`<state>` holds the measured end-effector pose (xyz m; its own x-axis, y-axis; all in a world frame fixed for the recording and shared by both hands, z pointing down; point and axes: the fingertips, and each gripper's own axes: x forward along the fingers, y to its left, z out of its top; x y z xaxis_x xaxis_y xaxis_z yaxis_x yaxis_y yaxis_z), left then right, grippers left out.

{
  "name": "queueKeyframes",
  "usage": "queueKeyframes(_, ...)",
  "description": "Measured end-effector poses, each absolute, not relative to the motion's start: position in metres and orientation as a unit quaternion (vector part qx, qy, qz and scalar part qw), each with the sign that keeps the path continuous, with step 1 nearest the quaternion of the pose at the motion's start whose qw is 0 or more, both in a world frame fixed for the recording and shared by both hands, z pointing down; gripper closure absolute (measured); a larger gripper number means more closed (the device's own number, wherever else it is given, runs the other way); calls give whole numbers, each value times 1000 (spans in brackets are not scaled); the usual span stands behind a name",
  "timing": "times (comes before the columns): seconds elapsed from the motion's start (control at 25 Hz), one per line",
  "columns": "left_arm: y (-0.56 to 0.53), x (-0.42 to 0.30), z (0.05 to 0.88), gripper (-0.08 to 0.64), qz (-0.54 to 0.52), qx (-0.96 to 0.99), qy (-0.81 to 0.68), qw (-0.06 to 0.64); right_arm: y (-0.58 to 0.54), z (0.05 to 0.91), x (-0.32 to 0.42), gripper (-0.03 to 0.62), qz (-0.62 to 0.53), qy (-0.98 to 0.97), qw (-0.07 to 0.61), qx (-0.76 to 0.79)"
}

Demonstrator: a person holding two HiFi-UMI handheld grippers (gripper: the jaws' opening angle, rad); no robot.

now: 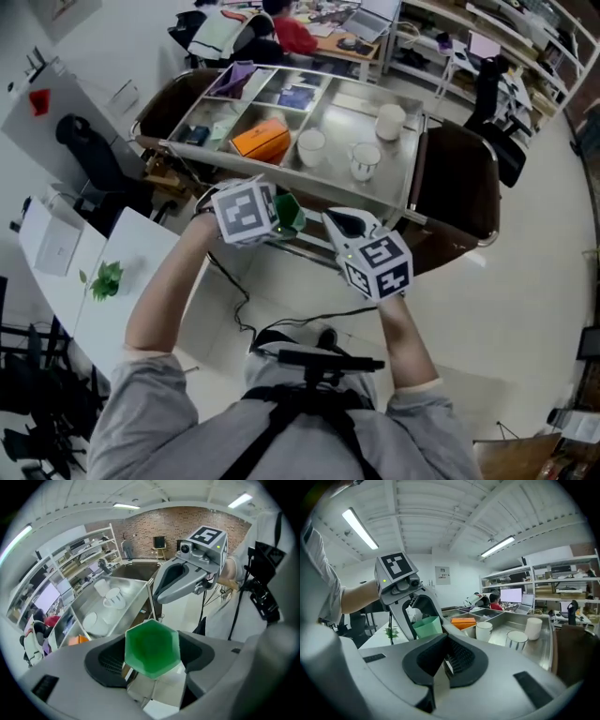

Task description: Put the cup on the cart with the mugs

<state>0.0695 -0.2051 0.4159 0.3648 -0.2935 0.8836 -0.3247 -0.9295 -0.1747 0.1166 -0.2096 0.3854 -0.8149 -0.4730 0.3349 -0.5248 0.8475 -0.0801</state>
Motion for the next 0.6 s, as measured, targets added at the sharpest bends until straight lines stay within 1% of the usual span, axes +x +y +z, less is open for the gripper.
queueKeyframes(0.08,-225,82,400,230,535,826,-178,5,-224,370,131,584,78,-946,154,273)
queueKeyframes(0.28,-268,97,372,230,539,828,-155,8,-259,348,153,584,62,-939,163,296)
queueKeyframes(0.6,-380,102,358,230,539,828,-156,-10,-352,330,159,584,52,-915,169,364)
